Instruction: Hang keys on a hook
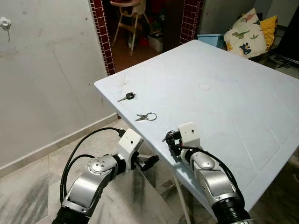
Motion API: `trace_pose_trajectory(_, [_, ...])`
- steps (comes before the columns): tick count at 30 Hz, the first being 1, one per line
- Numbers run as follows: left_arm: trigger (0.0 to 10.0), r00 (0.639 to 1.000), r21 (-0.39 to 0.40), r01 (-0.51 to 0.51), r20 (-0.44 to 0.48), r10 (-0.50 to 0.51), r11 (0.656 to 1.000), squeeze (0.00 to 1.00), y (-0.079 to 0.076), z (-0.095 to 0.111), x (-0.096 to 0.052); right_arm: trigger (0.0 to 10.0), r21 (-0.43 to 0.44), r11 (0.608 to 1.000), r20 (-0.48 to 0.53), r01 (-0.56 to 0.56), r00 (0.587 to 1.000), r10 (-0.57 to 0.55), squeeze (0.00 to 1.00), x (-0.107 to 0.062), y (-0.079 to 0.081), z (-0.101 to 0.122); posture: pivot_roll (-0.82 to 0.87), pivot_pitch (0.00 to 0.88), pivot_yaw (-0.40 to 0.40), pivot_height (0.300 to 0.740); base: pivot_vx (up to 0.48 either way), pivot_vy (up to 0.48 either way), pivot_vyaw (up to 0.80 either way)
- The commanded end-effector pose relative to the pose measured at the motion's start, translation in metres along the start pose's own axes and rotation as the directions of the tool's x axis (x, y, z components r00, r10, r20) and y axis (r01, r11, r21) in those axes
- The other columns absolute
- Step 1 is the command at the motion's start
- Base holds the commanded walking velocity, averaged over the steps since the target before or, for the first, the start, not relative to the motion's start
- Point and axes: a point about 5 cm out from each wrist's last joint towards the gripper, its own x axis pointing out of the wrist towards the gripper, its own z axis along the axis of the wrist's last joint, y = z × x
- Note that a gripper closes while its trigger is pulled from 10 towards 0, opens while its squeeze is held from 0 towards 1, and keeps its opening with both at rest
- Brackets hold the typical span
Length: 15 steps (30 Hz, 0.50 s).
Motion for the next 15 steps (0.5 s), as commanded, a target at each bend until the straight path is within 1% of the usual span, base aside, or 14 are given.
trace_pose_trajectory(1, [10.0,1.0,0.01,-0.029,0.001,0.029,1.0,0.0,0.005,-0.001,-0.004,0.0,-0.004,1.0,-0.025,-0.002,1.0,0.002,0.0,0.001,0.0,-0.005,0.07,0.0,0.035,0.74,0.0,0.0,0.0])
trace_pose_trajectory(8, [10.0,0.999,0.012,-0.037,0.006,0.037,0.999,0.0,0.005,-0.001,-0.003,0.0,-0.016,1.0,-0.019,0.025,1.0,-0.025,0.0,0.001,-0.006,-0.008,0.07,0.0,0.034,0.74,0.0,0.0,0.0])
trace_pose_trajectory(15, [10.0,0.999,-0.001,-0.032,0.005,0.032,0.999,0.0,0.005,-0.001,-0.002,0.0,-0.022,0.996,-0.009,0.082,0.997,-0.082,0.0,0.001,-0.016,-0.008,0.07,0.0,0.036,0.74,0.0,0.0,0.0])
